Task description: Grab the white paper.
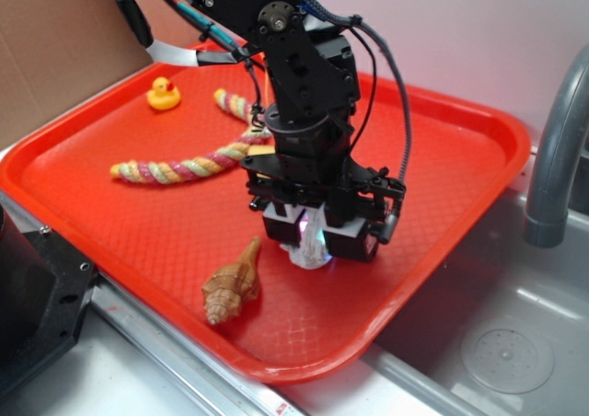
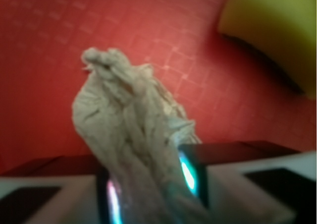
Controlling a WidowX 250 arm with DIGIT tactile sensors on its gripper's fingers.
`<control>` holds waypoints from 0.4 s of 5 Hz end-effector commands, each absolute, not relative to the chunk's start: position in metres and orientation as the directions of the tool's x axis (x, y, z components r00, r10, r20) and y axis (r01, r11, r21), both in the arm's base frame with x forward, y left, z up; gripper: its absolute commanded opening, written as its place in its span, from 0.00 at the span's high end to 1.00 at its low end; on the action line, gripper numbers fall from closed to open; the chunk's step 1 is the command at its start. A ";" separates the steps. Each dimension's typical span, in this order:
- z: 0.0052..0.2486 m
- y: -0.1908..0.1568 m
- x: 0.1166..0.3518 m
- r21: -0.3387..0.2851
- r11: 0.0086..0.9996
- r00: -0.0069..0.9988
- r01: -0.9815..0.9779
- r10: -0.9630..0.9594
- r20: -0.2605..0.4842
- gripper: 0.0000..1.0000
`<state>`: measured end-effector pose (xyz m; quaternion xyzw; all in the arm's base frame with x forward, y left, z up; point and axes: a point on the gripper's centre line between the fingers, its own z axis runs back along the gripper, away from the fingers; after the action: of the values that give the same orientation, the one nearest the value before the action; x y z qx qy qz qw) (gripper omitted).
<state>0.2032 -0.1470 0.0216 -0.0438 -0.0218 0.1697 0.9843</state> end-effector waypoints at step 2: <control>0.132 -0.092 0.203 -0.137 0.943 0.944 -0.303 0.317 0.091 1.00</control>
<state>0.1985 -0.0875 0.1196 -0.0494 -0.0375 0.1639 0.9845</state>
